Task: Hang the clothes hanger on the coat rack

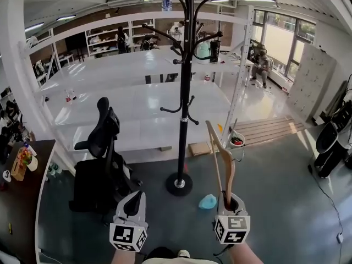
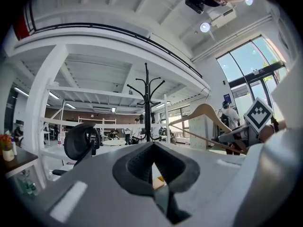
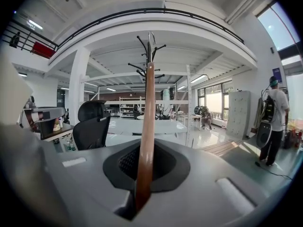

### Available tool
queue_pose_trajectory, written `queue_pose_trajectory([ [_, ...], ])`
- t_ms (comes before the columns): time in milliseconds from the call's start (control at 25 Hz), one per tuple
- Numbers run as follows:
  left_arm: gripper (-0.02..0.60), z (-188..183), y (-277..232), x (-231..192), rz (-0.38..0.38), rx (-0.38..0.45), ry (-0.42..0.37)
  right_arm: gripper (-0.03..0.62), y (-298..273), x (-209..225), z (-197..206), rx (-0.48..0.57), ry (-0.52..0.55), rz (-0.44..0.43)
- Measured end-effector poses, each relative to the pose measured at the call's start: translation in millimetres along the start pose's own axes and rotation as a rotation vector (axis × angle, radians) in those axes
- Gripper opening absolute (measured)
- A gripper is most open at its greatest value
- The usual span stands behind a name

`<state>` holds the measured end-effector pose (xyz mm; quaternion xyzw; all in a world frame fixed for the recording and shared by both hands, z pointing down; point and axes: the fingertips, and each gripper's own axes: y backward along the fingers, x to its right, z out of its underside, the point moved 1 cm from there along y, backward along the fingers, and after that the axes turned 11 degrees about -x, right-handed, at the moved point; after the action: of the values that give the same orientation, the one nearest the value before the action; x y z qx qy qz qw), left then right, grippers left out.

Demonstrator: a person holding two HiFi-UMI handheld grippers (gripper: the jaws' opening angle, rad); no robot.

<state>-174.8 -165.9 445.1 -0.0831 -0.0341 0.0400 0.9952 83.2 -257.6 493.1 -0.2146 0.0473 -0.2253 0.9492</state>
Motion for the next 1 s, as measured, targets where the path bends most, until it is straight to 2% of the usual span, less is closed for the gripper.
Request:
queue_pose_trajectory([
  [160, 0.000, -8, -35, -20, -0.001, 0.001, -0.003, 0.028, -38, 11, -24, -0.007, 0.012, 0.009],
  [400, 0.000, -24, -93, -43, 0.041, 0.006, -0.016, 0.028, -85, 26, -59, -0.020, -0.028, 0.043],
  [760, 0.000, -49, -161, -74, 0.105, 0.039, -0.049, 0.028, -151, 44, -139, 0.022, -0.003, 0.094],
  [1000, 0.000, -44, -194, -85, 0.142, 0.024, -0.043, 0.028, -193, 64, -196, 0.022, 0.000, 0.129],
])
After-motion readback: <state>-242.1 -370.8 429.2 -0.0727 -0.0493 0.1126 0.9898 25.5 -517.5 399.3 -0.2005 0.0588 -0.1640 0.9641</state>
